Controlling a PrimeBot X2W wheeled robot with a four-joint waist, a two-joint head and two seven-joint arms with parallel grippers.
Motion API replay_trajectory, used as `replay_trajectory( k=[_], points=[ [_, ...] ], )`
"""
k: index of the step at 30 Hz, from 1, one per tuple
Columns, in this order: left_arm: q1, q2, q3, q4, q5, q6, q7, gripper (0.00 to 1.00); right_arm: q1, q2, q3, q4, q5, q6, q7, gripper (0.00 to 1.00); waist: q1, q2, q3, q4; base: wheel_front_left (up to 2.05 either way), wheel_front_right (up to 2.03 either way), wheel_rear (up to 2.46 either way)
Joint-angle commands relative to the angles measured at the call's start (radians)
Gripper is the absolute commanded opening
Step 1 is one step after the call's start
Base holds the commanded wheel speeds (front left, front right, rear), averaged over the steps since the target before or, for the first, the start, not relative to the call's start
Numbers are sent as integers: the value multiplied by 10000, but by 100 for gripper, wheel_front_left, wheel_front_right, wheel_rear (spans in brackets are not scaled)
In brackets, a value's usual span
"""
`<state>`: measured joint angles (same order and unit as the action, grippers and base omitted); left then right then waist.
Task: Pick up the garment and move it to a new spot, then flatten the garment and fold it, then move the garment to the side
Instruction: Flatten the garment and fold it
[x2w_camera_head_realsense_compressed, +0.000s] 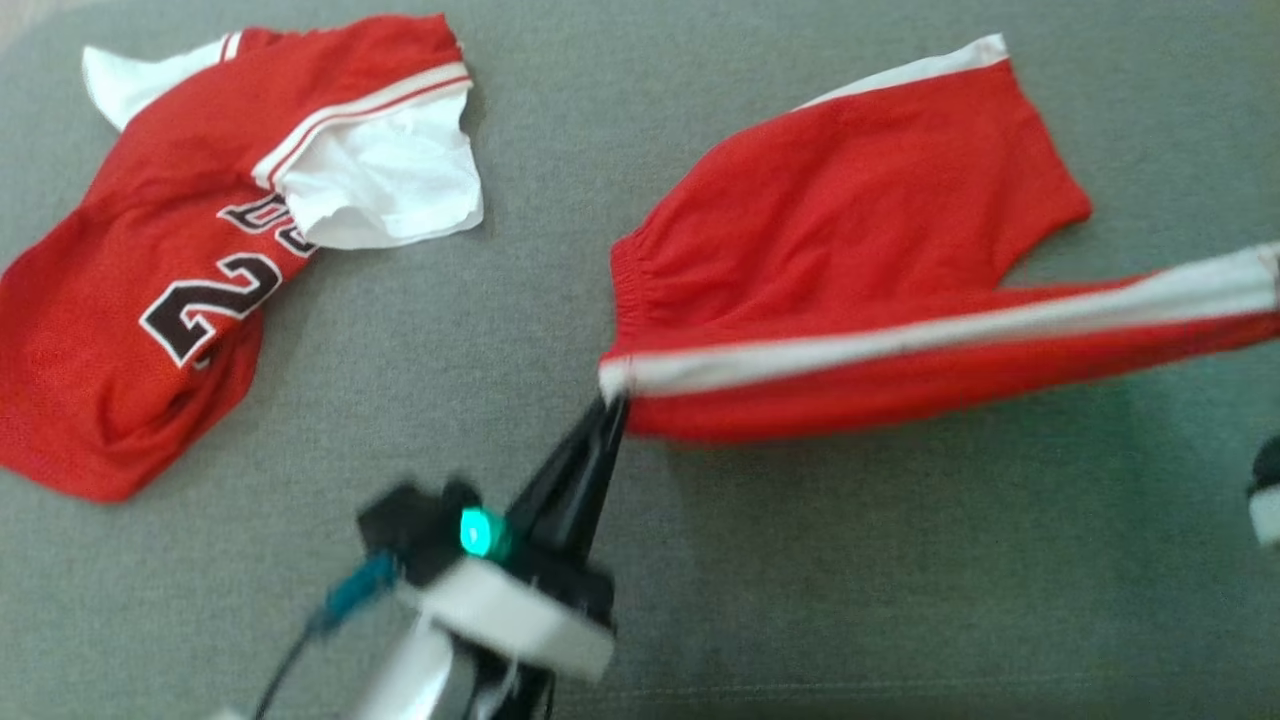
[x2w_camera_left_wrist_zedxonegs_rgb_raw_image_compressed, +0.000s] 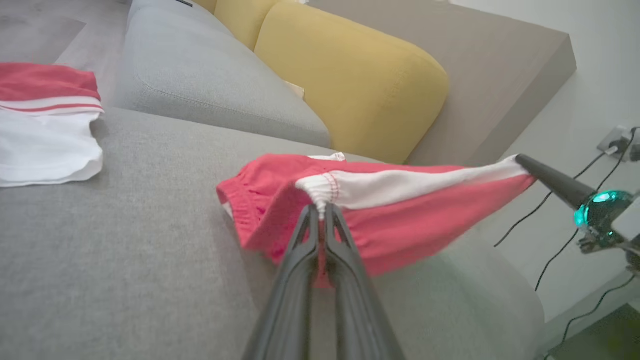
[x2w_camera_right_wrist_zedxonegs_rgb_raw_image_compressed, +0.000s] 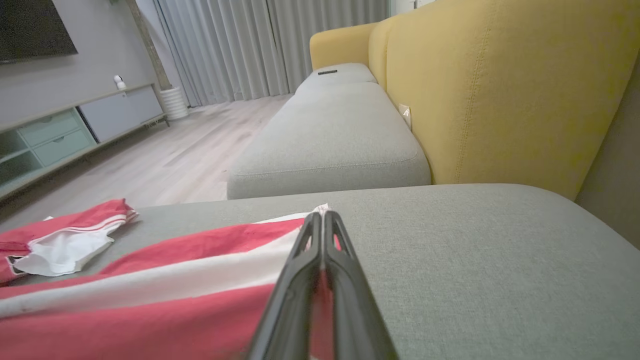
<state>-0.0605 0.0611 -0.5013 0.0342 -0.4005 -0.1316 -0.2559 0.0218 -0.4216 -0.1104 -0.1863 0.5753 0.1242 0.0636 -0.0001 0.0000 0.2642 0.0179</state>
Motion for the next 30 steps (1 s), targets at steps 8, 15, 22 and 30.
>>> replay_trajectory(
  k=[8,15,22,30],
  points=[
    [-3631,-105,-458,1388,-2163,284,77,0,-3343,-1302,949,1815,-486,65,849,0,1,0,1015,408,0,0,0],
    [-5912,-107,-1255,2964,-3547,741,3,0,-5866,-2203,2370,3691,-501,65,994,0,1,0,1751,647,0,0,0],
    [-7258,-107,-2071,4025,-4102,1012,-51,0,-7624,-2450,3554,5602,-250,65,605,0,1,0,2207,840,0,0,0],
    [-7851,-108,-2295,4250,-3507,1301,-56,0,-9048,-2455,4791,7287,86,65,-129,0,1,0,2452,1032,0,0,0]
  ],
)
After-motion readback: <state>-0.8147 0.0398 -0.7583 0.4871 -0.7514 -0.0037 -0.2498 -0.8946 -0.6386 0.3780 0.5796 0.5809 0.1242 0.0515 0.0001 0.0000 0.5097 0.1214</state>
